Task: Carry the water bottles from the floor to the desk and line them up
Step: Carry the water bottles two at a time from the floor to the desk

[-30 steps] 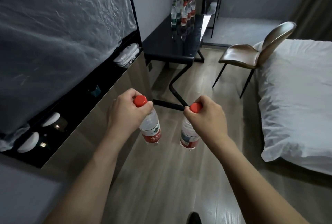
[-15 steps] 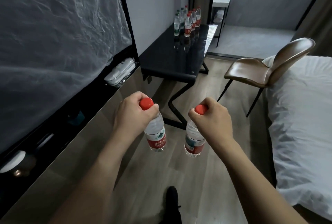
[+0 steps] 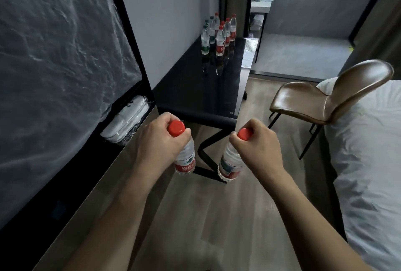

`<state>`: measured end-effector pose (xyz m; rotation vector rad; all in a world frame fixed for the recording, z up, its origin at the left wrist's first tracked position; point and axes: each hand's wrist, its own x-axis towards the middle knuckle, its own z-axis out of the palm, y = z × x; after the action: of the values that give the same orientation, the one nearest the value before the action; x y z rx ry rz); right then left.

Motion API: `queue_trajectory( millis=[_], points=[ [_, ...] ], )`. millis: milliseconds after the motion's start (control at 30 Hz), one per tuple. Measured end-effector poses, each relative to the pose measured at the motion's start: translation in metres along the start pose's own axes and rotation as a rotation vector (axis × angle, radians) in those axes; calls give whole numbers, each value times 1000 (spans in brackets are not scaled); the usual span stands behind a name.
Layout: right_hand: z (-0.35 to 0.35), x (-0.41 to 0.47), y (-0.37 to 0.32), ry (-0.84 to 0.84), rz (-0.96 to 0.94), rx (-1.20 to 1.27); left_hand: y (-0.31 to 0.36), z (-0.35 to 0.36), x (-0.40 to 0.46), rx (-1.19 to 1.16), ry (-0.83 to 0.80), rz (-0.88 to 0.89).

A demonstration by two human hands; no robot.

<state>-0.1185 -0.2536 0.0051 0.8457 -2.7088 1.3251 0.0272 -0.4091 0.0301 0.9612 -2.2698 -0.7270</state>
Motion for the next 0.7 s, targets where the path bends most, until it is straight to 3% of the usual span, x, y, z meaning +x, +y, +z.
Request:
queue_trajectory(
  millis=[367, 700],
  points=[
    [3, 140, 67, 31, 68, -22, 32, 104, 112, -18, -73, -20],
    [-45, 305, 145, 61, 50, 3, 135, 220, 238, -33, -37, 47]
  ],
)
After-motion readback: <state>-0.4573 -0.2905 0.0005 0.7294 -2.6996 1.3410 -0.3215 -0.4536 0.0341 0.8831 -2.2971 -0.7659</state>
